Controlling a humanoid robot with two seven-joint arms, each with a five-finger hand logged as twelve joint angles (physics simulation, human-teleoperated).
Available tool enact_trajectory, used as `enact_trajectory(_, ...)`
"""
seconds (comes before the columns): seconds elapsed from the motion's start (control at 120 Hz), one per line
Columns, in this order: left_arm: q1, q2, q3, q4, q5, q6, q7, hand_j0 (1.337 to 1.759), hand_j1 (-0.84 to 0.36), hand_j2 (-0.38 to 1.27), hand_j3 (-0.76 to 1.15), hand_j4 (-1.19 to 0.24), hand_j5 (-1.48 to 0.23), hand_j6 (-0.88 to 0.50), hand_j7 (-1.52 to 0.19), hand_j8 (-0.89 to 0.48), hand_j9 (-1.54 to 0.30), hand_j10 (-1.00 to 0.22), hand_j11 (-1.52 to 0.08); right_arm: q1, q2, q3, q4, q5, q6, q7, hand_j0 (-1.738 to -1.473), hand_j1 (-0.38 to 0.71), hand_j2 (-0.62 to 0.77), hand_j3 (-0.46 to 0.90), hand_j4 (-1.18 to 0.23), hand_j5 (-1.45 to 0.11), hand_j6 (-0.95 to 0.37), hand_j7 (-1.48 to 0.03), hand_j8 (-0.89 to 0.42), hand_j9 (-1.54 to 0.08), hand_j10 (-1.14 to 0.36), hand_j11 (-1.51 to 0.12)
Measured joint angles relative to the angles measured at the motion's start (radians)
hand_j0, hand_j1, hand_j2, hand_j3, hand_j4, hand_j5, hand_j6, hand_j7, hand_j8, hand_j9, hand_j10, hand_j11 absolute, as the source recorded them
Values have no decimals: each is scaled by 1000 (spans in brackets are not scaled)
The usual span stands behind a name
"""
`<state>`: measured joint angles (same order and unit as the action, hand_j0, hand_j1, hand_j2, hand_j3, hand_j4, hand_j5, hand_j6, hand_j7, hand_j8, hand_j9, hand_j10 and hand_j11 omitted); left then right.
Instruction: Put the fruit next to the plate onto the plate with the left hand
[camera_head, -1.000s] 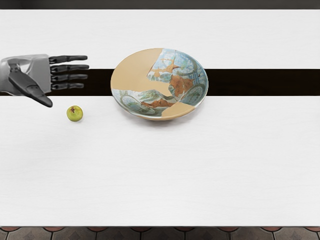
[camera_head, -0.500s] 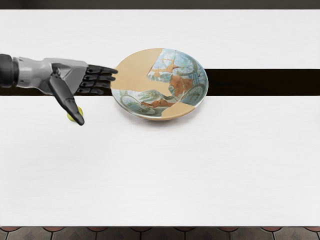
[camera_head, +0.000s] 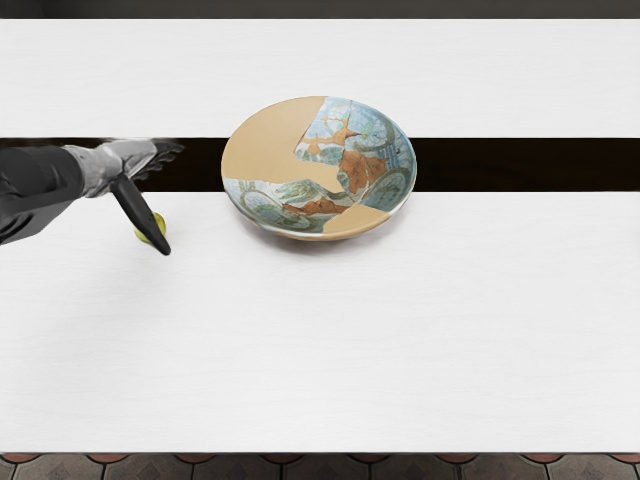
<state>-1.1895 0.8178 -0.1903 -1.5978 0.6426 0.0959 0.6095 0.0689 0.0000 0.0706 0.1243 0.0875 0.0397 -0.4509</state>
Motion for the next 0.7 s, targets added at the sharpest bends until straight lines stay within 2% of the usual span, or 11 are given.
enact_trajectory(0.075,-1,-46,57,-10,41,101,1,1658,339,3,0,-13,-13,-14,-13,-13,-12,-12,-12,0,0,0,0,0,-1,1,-1658,-349,0,0,0,0,0,0,0,0,0,0)
enact_trajectory(0.233,8,-69,137,-4,96,244,1,1658,337,4,0,-14,-15,-16,-15,-15,-15,-14,-15,0,0,-1,0,0,-1,1,-1658,-349,0,0,0,0,0,0,0,0,0,0)
enact_trajectory(0.45,43,-66,178,31,122,337,1,1658,315,8,0,-33,-39,-34,-39,-34,-38,-32,-38,0,0,-1,0,0,-1,1,-1658,-349,0,0,0,0,0,0,0,0,0,0)
enact_trajectory(0.7,45,-79,174,49,98,391,1,1658,325,6,0,-24,-28,-25,-28,-25,-28,-24,-28,0,0,-2,0,-1,0,1,-1658,-349,0,0,0,0,0,0,0,0,0,0)
